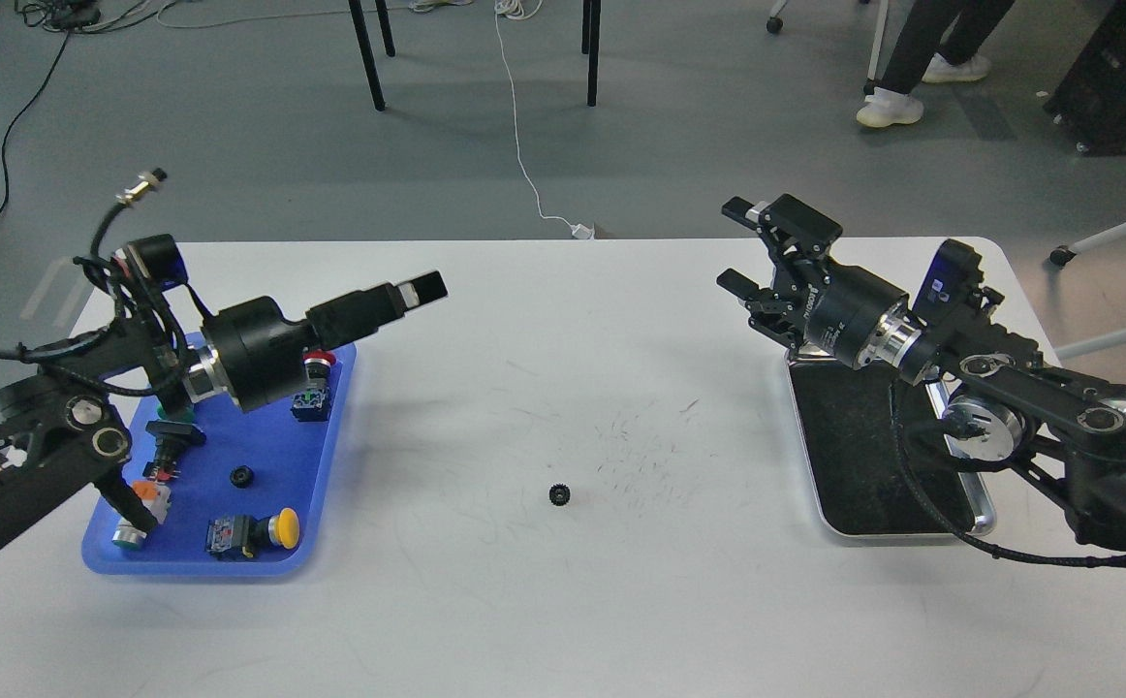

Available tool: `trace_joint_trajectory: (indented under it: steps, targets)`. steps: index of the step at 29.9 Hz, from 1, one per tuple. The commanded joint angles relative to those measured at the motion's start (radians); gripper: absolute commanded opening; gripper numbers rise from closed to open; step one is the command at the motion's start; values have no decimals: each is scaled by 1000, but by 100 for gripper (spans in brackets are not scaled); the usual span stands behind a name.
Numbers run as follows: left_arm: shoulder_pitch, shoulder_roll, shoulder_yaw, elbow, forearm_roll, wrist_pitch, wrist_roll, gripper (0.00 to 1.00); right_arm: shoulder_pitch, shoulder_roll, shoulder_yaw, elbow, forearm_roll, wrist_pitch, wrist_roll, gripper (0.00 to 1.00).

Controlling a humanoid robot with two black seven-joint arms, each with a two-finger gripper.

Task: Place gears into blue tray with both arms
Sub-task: 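Withdraw the right gripper and reach the left gripper toward the part, then grasp the second black part on the table with the left gripper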

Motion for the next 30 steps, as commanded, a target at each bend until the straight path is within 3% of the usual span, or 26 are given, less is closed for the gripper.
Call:
trace_joint_trajectory:
  steps: [1, 4, 10, 23, 30]
  targets:
    - [-119, -68, 175, 21, 301, -4, 0, 98, -108, -3, 152, 6, 129, 55, 0, 97]
    - [-193, -156, 275, 91, 495, -3, 0, 97, -178, -5, 218, 4, 140, 72, 0, 97]
    - [-268, -280, 407, 261, 495, 24, 0, 93, -224, -43, 241, 10, 143, 77, 0, 97]
    - [-282, -349, 454, 317, 495, 27, 0, 69, -225, -61, 236, 10, 143, 77, 0, 97]
    - [-279, -362, 457, 332, 495, 28, 0, 35, -225, -61, 235, 10, 143, 77, 0, 97]
